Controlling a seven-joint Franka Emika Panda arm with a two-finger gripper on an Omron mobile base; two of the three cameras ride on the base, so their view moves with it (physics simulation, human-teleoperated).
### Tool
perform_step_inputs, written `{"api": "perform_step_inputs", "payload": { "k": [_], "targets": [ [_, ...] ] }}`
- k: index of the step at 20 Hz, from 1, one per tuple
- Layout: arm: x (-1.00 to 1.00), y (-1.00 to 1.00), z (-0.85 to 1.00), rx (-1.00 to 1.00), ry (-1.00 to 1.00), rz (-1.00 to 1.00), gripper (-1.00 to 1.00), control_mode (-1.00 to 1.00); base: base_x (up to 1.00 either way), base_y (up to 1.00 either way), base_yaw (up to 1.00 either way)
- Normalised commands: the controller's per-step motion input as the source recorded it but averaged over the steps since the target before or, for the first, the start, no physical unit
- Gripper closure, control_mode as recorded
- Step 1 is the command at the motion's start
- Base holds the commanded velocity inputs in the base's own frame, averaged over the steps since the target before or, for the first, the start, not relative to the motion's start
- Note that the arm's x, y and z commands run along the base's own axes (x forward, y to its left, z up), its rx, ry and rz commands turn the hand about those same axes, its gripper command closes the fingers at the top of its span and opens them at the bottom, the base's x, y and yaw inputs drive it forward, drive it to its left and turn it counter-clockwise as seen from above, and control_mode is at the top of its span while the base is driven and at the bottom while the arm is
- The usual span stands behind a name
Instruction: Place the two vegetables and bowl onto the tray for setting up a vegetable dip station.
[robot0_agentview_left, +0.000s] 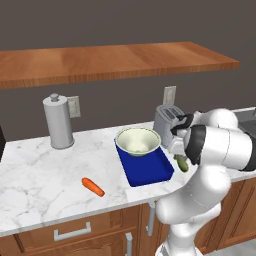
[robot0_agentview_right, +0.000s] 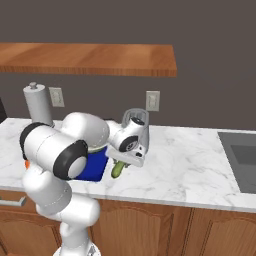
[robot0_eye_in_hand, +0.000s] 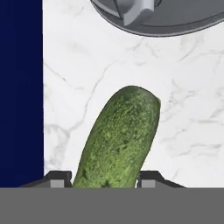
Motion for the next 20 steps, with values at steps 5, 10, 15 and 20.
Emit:
{"api": "perform_step_inputs", "payload": {
  "k": [5, 10, 15, 20],
  "targets": [
    [-0.3, -0.02, 0.25, 0.03, 0.03, -0.24, 1.0, -1.0, 0.0, 0.0, 0.0],
    [-0.27, 0.02, 0.28, 0.01, 0.07, -0.23, 1.0, -1.0, 0.0, 0.0, 0.0],
    [-0.19, 0.01, 0.26, 0.0, 0.15, -0.25, 1.0, -1.0, 0.0, 0.0, 0.0],
    [-0.22, 0.08, 0.19, 0.0, 0.09, -0.27, 1.0, -1.0, 0.0, 0.0, 0.0]
  ]
}}
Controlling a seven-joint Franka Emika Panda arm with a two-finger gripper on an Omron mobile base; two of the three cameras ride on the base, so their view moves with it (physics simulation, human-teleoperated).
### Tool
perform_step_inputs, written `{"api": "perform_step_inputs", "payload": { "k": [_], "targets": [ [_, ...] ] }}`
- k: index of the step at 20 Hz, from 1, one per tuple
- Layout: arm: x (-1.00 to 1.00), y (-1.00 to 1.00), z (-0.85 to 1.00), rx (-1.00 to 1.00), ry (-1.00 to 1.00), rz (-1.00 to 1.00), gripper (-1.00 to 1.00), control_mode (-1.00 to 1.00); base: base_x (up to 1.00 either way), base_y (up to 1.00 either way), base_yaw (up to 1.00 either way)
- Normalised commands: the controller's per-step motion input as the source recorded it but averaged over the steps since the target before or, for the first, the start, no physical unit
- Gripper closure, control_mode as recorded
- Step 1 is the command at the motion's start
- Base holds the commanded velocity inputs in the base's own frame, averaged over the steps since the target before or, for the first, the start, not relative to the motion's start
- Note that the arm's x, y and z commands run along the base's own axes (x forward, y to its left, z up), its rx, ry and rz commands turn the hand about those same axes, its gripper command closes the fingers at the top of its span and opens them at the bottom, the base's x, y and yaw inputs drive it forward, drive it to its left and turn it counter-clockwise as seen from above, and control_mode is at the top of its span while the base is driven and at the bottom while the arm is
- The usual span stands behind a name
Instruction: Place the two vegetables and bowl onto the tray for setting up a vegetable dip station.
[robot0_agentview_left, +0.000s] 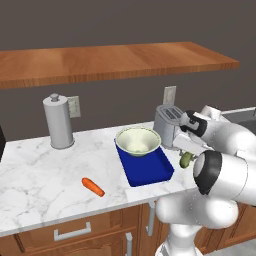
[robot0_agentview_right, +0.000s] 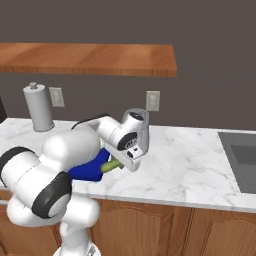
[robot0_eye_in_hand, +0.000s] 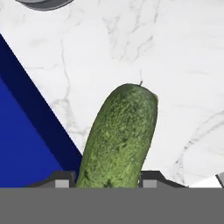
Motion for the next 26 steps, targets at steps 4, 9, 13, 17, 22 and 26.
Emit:
{"api": "perform_step_inputs", "payload": {
  "k": [4, 9, 13, 17, 22, 26],
  "targets": [
    [-0.16, 0.12, 0.07, 0.0, 0.04, -0.28, 1.0, -1.0, 0.0, 0.0, 0.0],
    [-0.19, 0.22, 0.05, 0.0, 0.0, -0.27, 1.0, -1.0, 0.0, 0.0, 0.0],
    [-0.05, 0.23, 0.06, -0.04, 0.0, -0.25, 1.0, -1.0, 0.0, 0.0, 0.0],
    [0.0, 0.28, 0.01, -0.04, 0.14, -0.2, 1.0, -1.0, 0.0, 0.0, 0.0],
    [0.0, 0.34, 0.02, -0.06, 0.17, -0.16, 1.0, -1.0, 0.0, 0.0, 0.0],
    [0.0, 0.32, 0.03, -0.05, 0.17, -0.18, 1.0, -1.0, 0.0, 0.0, 0.0]
  ]
}}
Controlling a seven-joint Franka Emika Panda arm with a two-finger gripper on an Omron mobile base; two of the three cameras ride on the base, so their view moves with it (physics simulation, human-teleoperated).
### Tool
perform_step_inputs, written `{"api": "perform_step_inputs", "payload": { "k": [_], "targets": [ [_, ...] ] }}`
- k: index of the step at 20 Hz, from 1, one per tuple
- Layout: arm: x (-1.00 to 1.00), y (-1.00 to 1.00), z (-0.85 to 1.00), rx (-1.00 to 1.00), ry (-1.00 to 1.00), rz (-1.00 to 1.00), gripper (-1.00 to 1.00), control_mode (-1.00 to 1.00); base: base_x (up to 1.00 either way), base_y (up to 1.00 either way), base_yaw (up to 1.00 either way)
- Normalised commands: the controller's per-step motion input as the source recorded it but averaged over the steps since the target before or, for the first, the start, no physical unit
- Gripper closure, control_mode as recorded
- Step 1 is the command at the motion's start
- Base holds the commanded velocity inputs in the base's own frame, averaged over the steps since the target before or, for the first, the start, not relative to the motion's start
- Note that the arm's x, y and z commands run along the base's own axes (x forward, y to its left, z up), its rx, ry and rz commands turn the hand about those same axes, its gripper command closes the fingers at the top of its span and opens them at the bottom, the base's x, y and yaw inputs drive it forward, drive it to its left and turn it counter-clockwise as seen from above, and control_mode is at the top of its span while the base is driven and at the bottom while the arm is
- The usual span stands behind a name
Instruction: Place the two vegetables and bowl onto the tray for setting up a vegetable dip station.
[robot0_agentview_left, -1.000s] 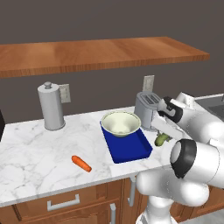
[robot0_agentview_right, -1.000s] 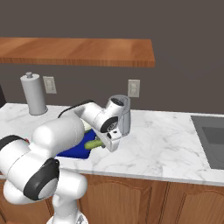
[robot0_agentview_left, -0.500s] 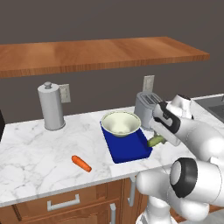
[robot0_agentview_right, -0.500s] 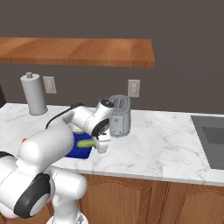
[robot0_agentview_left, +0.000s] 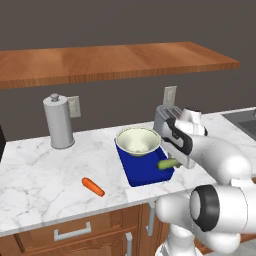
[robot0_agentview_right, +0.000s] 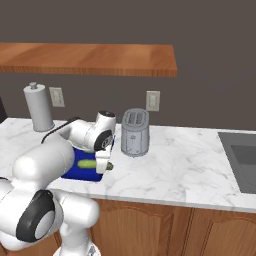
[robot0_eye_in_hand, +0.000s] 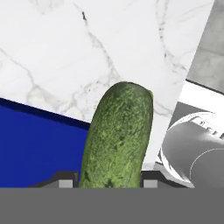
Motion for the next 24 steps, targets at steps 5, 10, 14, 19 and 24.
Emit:
{"api": "perform_step_inputs", "payload": {
  "k": [5, 10, 14, 19, 24],
  "targets": [
    [0.0, 0.34, 0.01, -0.03, 0.1, -0.2, 1.0, -1.0, 0.0, 0.0, 0.0],
    [-0.03, 0.31, 0.0, -0.03, 0.01, -0.25, 1.0, -1.0, 0.0, 0.0, 0.0],
    [0.0, 0.27, 0.0, -0.03, 0.0, -0.26, 1.0, -1.0, 0.0, 0.0, 0.0],
    [0.0, 0.25, 0.0, -0.03, 0.0, -0.26, 1.0, -1.0, 0.0, 0.0, 0.0],
    [0.0, 0.23, -0.04, -0.05, 0.0, -0.22, 1.0, -1.0, 0.0, 0.0, 0.0]
  ]
}}
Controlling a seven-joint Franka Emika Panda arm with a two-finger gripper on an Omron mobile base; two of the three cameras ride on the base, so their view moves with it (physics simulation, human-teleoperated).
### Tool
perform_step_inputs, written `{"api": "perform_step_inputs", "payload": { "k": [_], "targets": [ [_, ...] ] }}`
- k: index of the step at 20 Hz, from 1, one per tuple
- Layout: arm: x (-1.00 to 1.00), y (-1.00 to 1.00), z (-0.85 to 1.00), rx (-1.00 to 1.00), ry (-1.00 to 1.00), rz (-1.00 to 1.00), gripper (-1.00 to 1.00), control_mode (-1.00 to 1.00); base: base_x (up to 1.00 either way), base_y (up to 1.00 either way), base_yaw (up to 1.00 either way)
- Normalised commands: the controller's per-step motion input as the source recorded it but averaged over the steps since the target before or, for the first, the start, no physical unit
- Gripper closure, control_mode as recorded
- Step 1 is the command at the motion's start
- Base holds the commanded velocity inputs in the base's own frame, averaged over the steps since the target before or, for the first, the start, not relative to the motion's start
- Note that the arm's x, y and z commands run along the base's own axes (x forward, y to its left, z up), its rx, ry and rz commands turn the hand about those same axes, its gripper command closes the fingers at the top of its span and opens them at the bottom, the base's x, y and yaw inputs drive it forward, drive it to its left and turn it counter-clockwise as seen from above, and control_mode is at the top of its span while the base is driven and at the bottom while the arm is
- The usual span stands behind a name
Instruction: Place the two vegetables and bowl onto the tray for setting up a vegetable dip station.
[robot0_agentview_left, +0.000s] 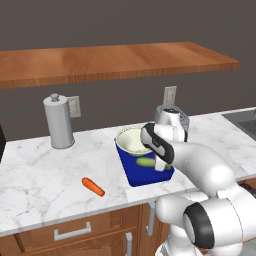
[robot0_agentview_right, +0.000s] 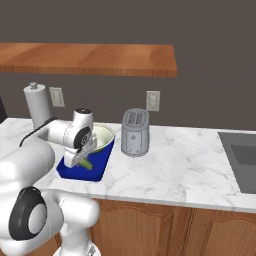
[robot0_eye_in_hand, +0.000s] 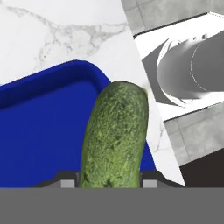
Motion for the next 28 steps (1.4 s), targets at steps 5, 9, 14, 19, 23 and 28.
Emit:
{"api": "perform_step_inputs", "payload": {
  "k": [5, 9, 14, 19, 23, 28],
  "targets": [
    [0.0, 0.15, -0.06, -0.06, 0.0, -0.11, 1.0, -1.0, 0.0, 0.0, 0.0],
    [0.0, 0.07, -0.05, -0.08, -0.03, -0.06, 1.0, -1.0, 0.0, 0.0, 0.0],
    [0.0, 0.03, -0.01, -0.07, -0.07, -0.01, 1.0, -1.0, 0.0, 0.0, 0.0],
    [0.0, 0.01, 0.0, -0.06, -0.09, 0.0, 1.0, -1.0, 0.0, 0.0, 0.0],
    [0.0, 0.01, 0.0, -0.05, -0.06, 0.0, 1.0, -1.0, 0.0, 0.0, 0.0],
    [0.0, 0.01, -0.02, -0.07, -0.06, 0.0, 1.0, -1.0, 0.0, 0.0, 0.0]
  ]
}}
